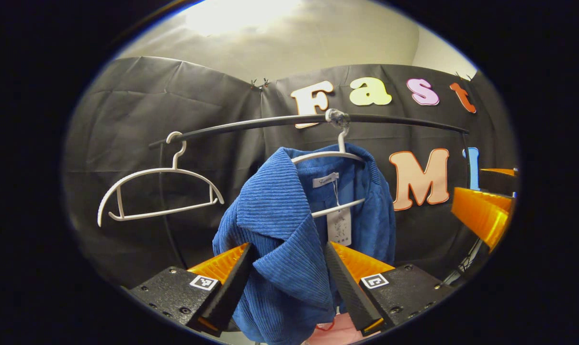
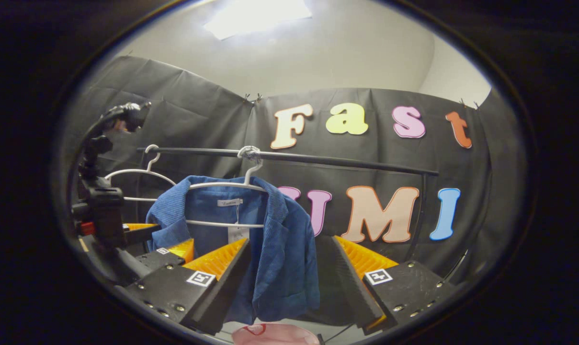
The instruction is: Grasp the clothes on the hanger with both hands and then place them into the laundry hamper below.
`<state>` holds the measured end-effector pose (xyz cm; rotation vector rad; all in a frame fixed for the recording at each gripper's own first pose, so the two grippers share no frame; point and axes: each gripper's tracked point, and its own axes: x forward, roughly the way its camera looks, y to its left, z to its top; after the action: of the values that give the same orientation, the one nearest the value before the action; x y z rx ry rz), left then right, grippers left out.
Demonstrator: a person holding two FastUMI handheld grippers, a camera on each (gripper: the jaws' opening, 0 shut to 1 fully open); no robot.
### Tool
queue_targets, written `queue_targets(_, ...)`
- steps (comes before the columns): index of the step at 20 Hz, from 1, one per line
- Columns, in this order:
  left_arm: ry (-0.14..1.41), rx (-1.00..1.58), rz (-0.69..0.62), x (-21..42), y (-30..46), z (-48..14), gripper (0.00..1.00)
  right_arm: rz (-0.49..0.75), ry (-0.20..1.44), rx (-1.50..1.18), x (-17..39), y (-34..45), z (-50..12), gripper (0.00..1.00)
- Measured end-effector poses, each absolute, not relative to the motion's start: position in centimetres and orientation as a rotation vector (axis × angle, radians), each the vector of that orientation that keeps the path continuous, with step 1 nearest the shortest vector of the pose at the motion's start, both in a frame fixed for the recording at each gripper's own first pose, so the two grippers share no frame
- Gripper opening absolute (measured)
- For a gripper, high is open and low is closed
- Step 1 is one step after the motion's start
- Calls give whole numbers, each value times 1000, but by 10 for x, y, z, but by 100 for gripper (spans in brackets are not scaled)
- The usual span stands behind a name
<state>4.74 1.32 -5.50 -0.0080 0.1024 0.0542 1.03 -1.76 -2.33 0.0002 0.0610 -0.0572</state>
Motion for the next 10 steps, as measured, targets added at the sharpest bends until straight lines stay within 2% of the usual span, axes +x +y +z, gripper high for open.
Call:
queue_targets(3, 113, -18, 68, 55, 20, -61, 77, -62, 61, -9, 14, -22, -25, 98)
queue_targets(9, 127, 4, 71, 63, 29, -65, 24, -46, 71, -7, 31, -14, -34, 98)
queue_targets(10, 131, 6, 68, 63, 31, -65, 19, -41, 77, -6, 35, -11, -37, 98)
